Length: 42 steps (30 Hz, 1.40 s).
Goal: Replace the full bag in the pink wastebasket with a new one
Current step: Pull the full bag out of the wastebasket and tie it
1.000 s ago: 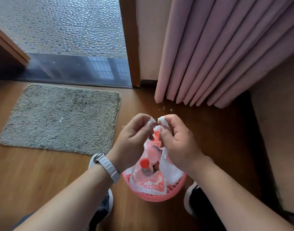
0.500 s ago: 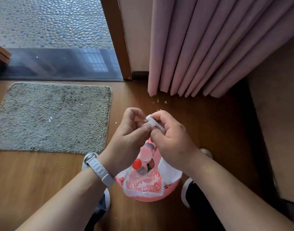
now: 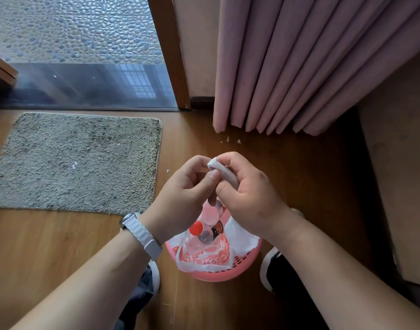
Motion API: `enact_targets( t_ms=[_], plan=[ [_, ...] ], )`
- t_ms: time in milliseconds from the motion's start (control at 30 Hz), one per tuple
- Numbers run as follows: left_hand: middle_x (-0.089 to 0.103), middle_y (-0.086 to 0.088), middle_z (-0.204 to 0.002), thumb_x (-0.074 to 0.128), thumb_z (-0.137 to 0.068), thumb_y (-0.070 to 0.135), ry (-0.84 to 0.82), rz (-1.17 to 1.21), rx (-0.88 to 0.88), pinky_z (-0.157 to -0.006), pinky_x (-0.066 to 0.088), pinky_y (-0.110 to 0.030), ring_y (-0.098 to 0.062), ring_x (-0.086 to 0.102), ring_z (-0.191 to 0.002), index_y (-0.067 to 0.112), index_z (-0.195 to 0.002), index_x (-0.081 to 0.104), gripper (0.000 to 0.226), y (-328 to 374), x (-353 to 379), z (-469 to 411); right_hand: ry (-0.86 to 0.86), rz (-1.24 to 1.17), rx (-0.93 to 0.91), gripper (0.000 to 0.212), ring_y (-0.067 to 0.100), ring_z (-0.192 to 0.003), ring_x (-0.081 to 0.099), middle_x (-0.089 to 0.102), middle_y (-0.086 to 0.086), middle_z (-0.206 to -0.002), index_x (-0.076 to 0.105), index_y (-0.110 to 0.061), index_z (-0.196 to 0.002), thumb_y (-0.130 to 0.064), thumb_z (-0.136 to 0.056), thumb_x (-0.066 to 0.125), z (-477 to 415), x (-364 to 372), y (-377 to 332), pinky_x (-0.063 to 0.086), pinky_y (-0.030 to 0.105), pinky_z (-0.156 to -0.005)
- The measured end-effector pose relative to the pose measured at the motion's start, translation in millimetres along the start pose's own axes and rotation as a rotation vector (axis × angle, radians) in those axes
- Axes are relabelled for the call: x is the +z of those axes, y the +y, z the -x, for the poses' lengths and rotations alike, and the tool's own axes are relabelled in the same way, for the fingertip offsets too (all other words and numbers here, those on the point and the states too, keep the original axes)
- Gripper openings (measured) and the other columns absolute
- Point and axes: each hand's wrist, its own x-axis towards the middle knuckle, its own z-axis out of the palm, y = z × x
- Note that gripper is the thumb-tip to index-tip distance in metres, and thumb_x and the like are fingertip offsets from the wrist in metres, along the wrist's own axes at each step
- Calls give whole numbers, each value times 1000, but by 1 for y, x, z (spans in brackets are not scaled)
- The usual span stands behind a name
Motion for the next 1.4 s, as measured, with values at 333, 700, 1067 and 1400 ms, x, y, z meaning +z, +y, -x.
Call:
enact_targets(
  t_ms=[333, 700, 1067, 1400],
  plan=[
    [57, 6, -49, 27, -101, 3, -29, 128, 8, -48, 42, -8, 0, 53, -45, -1, -133, 36, 33, 11, 11, 9, 4, -34, 9, 24, 11, -91, 66, 70, -3, -92, 66, -16, -107, -14, -100, 43, -2, 3, 3, 57, 28, -74],
    [59, 8, -61, 52, -95, 14, 66, 104, -27, -52, 42, -13, -1, 53, -52, 8, -91, 53, 7, -3, 9, 4, 13, 10, -43, 10, 17, -74, 62, 62, 0, -78, 57, -15, -95, -8, -88, 59, 0, -2, 1, 57, 34, -62],
    [46, 10, -52, 47, -100, 13, 211, 87, -23, -44, 35, -15, -3, 39, -45, 9, -80, 45, 20, -4, 6, -1, 79, 184, -201, 5, 12, -76, 60, 60, -5, -84, 61, -16, -95, -15, -91, 64, -1, 3, 9, 51, 20, -61],
    [60, -6, -63, 59, -85, 19, 121, 192, -56, -55, 44, -22, -16, 52, -55, 13, -79, 67, 12, -4, 4, 5, 120, 154, -156, 3, 14, -70, 57, 55, -2, -78, 50, -18, -95, -17, -98, 51, 1, 5, 12, 47, 17, -54]
  ],
)
